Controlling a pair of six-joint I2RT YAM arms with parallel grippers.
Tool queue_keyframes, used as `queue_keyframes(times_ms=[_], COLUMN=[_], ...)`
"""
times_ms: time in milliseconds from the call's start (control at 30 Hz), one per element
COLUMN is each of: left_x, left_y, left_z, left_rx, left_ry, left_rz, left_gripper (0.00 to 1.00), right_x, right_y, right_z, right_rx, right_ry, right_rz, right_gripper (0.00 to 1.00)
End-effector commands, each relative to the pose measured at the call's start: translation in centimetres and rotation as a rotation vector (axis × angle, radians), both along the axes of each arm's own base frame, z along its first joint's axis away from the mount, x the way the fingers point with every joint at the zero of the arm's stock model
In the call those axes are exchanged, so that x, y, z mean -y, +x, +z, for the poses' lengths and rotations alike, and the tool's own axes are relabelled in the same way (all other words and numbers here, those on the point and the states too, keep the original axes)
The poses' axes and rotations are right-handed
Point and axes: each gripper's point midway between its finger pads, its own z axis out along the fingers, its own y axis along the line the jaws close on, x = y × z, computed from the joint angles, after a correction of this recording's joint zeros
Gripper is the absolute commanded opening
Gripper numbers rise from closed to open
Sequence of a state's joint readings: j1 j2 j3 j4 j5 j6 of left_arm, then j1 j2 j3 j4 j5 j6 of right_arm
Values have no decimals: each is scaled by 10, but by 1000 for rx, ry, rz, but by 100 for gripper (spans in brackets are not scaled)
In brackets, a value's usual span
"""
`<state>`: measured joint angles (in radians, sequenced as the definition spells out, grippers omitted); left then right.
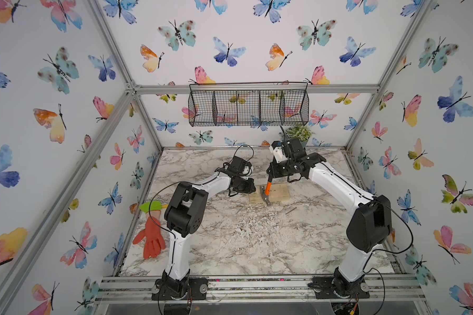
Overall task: Use a claw hammer to pull out a nail
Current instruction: Remove the nail from the mounting plate.
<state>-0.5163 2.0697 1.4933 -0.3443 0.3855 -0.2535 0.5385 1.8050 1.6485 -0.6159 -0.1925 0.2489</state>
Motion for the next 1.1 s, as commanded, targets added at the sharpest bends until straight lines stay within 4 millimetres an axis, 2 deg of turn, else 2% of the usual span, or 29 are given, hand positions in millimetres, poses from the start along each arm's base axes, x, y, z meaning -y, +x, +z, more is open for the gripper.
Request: queue_keyframes(times_ms=[0,167,367,500,667,800,967,1067], left_x=[-23,-22,-22,-22,-21,-21,-23,-23], left_y=[-28,-29,-30,-30,-29,-30,-30,-30], left_z=[-57,-58,-60,-60,-58,-58,-60,-61], left_rx=[-144,-145,-149,-150,-147,-145,-144,-144], left_ry=[141,141,145,146,145,146,163,166], left_rz=[7,3,2,-2,-5,-9,-8,-10], left_gripper=[20,20,19,19,19,19,18,18], right_x=[-16,-15,-24,-30,-26,-28,-34,-33], right_y=[9,17,31,32,29,27,19,17], right_z=[46,32,37,26,11,29,61,75], right_rx=[150,185,261,203,149,217,298,337], right_ry=[46,46,94,67,-40,27,113,109], right_rz=[8,-25,-35,-14,-33,-33,4,3], right_gripper=[2,3,3,2,3,2,3,3])
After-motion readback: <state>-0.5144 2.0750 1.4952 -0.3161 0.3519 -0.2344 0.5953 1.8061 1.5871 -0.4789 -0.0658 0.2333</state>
